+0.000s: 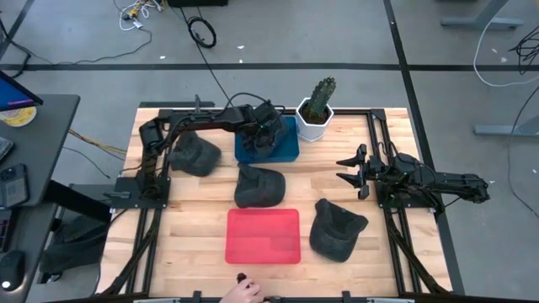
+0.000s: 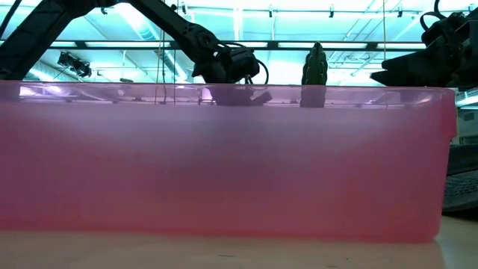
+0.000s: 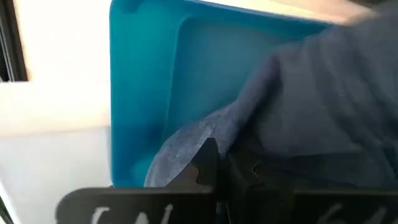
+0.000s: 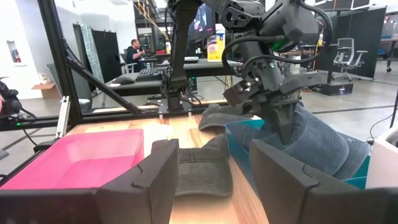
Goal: Pick & Place hat
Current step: Put the blue cap into the blue pin
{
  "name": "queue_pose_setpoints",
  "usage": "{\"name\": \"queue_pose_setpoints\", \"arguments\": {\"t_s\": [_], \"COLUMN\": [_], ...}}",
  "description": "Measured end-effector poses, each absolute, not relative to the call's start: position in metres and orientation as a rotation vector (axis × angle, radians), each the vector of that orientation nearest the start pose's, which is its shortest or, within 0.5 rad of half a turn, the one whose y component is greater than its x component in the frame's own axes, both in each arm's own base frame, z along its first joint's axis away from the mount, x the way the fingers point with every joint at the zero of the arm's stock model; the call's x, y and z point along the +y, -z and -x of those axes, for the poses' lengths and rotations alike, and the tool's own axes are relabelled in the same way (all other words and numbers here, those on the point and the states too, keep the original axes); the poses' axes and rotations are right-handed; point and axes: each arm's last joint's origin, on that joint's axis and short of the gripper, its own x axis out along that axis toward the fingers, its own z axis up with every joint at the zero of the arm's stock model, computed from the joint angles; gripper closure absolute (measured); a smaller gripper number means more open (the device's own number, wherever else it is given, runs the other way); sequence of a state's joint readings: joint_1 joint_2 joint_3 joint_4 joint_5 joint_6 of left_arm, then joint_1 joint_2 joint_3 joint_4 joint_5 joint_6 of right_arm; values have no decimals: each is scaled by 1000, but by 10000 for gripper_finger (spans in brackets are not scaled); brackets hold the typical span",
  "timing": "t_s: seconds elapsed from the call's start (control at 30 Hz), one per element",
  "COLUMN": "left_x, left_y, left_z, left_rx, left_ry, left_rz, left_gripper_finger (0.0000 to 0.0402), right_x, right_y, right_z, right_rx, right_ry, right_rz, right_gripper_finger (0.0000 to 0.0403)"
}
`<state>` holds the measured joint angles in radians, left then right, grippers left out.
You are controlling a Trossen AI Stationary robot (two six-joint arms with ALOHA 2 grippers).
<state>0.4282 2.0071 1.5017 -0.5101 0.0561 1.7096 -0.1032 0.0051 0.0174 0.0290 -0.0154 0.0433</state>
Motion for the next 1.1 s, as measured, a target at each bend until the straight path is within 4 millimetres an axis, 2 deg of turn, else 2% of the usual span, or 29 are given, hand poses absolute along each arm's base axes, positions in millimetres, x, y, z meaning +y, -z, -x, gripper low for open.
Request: {"name": "queue_pose_setpoints", "arguments": {"t_s": [0.23, 0.5, 0.8, 0.97, 1.1], "left_x": [173, 173, 167, 156, 150], "left_y": [-193, -193, -196, -216, -231], "left_z": [-389, -389, -391, -390, -388], "left_rx": [1002, 1008, 1015, 1019, 1038], "left_ry": [519, 498, 417, 298, 171], "left_rz": [-1205, -1179, -1083, -1026, -974], "left_gripper_finger": [392, 383, 280, 233, 217], "right_x": [-10, -10, -10, -10, -10], "right_y": [-172, -172, -172, -172, -172], "right_z": [-96, -96, -96, -96, -96], "right_rx": [-43, -43, -43, -43, -43], "right_ry": [87, 86, 87, 87, 87], "right_rz": [-41, -41, -41, -41, -41], "right_gripper_finger": [204, 204, 204, 204, 204]}}
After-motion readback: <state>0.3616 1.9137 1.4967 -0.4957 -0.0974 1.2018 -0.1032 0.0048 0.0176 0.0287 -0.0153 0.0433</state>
